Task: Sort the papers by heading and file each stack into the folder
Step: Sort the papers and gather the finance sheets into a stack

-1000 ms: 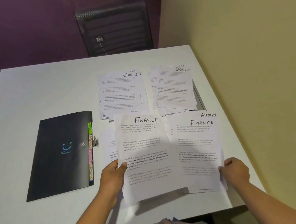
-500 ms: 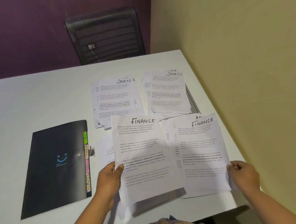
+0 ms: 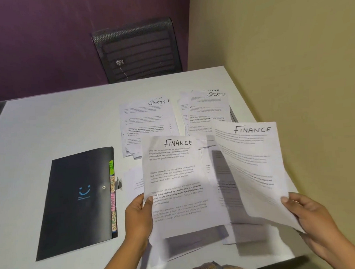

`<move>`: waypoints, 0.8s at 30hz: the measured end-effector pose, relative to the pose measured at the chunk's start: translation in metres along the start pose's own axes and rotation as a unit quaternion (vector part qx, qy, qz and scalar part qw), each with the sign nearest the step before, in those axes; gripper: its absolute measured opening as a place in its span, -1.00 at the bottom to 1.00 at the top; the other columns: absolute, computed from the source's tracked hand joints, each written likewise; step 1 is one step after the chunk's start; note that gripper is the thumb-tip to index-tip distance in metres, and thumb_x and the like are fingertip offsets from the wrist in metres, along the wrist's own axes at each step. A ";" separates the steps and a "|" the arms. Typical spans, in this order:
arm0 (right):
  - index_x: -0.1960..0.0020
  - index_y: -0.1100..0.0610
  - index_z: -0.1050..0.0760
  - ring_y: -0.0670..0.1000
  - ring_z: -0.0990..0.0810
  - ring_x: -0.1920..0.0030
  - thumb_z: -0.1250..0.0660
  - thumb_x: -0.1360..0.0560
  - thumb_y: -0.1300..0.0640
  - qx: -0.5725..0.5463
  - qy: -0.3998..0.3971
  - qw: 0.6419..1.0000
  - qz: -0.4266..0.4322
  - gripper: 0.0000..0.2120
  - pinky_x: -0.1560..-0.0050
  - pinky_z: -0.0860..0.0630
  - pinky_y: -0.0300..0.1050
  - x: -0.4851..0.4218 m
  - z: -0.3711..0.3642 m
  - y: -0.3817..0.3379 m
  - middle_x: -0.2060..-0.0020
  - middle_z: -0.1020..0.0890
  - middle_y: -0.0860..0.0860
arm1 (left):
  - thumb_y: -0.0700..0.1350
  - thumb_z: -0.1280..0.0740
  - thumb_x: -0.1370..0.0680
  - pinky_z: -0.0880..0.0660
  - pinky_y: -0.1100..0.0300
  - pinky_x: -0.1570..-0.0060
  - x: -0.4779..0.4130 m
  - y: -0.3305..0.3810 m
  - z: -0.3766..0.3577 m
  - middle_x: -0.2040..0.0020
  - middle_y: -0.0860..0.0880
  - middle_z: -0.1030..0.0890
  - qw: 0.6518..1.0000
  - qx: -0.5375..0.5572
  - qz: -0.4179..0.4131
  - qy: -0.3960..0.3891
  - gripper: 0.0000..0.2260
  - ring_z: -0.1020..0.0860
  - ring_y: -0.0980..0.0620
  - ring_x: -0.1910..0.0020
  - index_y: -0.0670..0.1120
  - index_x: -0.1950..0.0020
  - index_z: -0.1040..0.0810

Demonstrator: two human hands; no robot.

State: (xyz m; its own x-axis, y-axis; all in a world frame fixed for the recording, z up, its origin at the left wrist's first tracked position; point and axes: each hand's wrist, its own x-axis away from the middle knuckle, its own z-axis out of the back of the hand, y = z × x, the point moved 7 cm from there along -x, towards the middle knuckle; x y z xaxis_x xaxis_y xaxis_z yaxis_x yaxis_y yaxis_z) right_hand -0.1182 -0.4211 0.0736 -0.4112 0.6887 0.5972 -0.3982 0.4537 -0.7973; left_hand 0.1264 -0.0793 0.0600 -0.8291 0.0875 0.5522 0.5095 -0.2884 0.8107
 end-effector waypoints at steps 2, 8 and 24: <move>0.04 0.22 -0.62 0.06 -0.68 0.33 -0.36 -0.53 0.28 0.017 -0.042 0.999 0.017 -0.93 0.28 -0.61 -0.15 0.011 -0.026 -0.003 0.18 -0.73 0.19 | -0.12 -0.25 -0.64 -0.60 0.13 0.27 0.002 0.000 -0.003 0.08 -0.03 -0.73 1.000 0.013 -0.001 -0.004 -0.84 -0.69 -0.07 0.13 -0.02 -0.09 -0.64; 0.04 0.35 -0.56 0.05 -0.62 0.37 -0.40 -0.50 0.31 0.128 -0.136 0.982 0.008 -0.91 0.28 -0.50 -0.10 0.027 -0.088 0.016 0.31 -0.70 0.15 | -0.15 -0.28 -0.63 -0.63 -0.01 0.15 0.006 0.004 -0.014 0.06 -0.14 -0.73 0.997 0.064 0.012 -0.030 -0.84 -0.69 -0.20 0.10 -0.07 -0.10 -0.65; -0.08 0.25 -0.64 0.16 -0.73 0.02 -0.32 -0.53 0.40 0.078 -0.209 0.974 0.045 -0.81 0.02 -0.66 0.07 0.030 -0.139 0.001 0.02 -0.74 0.16 | -0.32 -0.32 -0.57 -0.61 0.21 0.29 0.031 0.028 -0.028 0.05 -0.12 -0.73 0.983 0.102 -0.030 -0.151 -0.84 -0.72 -0.04 0.14 -0.18 -0.10 -0.63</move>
State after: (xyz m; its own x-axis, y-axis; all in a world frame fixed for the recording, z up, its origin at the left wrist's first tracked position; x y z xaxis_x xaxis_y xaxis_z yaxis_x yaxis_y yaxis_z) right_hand -0.0171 -0.3218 0.0786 -0.7350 0.4157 0.5357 -0.4520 0.2885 -0.8441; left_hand 0.1085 -0.1109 0.0943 -0.7695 0.3857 0.5090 0.5222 -0.0788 0.8492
